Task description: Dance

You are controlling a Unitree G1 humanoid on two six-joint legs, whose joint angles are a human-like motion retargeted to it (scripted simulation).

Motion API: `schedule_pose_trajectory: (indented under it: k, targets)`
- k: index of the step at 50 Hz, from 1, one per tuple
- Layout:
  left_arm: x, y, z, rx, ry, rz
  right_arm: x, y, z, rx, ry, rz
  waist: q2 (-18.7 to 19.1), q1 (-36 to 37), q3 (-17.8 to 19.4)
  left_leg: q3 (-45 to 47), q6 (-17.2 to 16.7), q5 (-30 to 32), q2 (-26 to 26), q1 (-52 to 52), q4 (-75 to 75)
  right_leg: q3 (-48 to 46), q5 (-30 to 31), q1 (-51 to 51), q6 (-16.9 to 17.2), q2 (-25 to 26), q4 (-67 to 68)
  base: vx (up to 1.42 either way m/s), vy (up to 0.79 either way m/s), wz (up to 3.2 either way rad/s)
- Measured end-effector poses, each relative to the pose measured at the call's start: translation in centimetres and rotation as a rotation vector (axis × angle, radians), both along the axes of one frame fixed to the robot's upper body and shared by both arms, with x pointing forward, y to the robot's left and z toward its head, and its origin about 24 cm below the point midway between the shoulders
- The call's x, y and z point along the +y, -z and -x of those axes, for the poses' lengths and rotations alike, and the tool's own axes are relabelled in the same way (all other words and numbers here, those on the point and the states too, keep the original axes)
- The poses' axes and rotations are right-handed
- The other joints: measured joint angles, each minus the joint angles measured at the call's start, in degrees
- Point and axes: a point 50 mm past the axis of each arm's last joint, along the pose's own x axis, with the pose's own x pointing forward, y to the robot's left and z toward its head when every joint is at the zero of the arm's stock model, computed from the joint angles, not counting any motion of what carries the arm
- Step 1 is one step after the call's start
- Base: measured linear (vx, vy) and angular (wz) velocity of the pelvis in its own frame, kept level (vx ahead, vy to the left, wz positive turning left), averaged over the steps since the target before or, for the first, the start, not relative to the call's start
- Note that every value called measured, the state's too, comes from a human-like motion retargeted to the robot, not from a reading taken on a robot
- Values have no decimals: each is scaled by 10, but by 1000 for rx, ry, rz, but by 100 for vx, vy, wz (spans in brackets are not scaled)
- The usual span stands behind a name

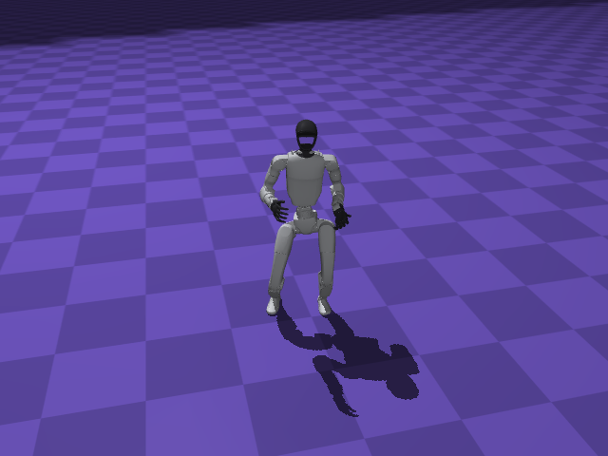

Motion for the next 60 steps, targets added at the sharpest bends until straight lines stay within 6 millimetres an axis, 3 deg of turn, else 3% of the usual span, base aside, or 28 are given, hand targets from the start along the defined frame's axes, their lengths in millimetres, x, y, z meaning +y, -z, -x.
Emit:
schedule_pose_trajectory:
  k: [5,11,17,20,24,29,33,37,41,50,53,57,60]
  targets:
    - [-1,3,7,5,41,45,-28,13,6,51,149,-91,-11,-11,10,-5,-2,-3,-13,-1,11,-6,7,-13,7,-24,46,0,2,43]
    - [7,12,24,55,5,151,-70,19,27,14,441,-400,-8,-40,-1,-27,-12,11,-10,6,-26,-8,7,-27,-1,-23,24,5,-4,45]
    - [4,23,39,93,-72,298,-81,10,40,-121,557,-771,-8,-64,-17,-43,-36,23,8,4,-25,-13,-5,-17,-16,-3,-12,4,-17,24]
    - [-1,26,42,101,-75,340,-75,6,39,-166,529,-904,-6,-67,-21,-50,-47,18,27,-3,5,-26,-26,-8,-30,7,-8,0,-24,5]
    - [-8,27,37,91,-47,333,-53,12,25,-115,430,-997,25,-65,-26,-73,-61,-7,89,-22,62,-62,-43,11,-57,63,-18,1,-24,-8]
    - [-16,27,26,101,-20,306,-13,63,13,190,318,-991,51,-53,-20,-100,-78,-34,151,-49,146,-88,-62,15,-78,115,12,-4,-20,-8]
    - [-15,26,17,113,-37,276,19,108,18,458,223,-949,65,-44,-10,-117,-89,-51,181,-55,182,-103,-74,20,-88,141,33,-2,-14,0]
    - [-12,24,11,109,-63,269,33,119,21,552,121,-923,77,-42,1,-128,-100,-59,198,-52,192,-116,-78,31,-94,155,39,0,-9,10]
    - [-11,21,9,70,-59,291,35,102,16,495,13,-910,87,-49,8,-136,-111,-60,210,-48,188,-127,-75,44,-98,165,29,1,-3,13]
    - [-19,11,11,-102,80,339,29,8,-3,109,-327,-856,100,-68,7,-143,-122,-46,225,-39,163,-143,-53,80,-107,180,-25,3,2,20]
    - [-21,9,13,-134,118,321,30,-14,-3,22,-406,-795,101,-67,4,-142,-120,-44,223,-38,158,-144,-49,88,-108,179,-37,3,6,19]
    - [-19,9,16,-141,117,292,33,-20,-2,4,-440,-722,97,-58,0,-137,-116,-42,215,-36,150,-144,-46,95,-108,171,-48,2,6,21]
    - [-11,10,17,-129,76,258,37,-6,-3,69,-427,-696,93,-47,-3,-133,-112,-39,203,-34,140,-145,-45,98,-107,159,-54,2,6,24]
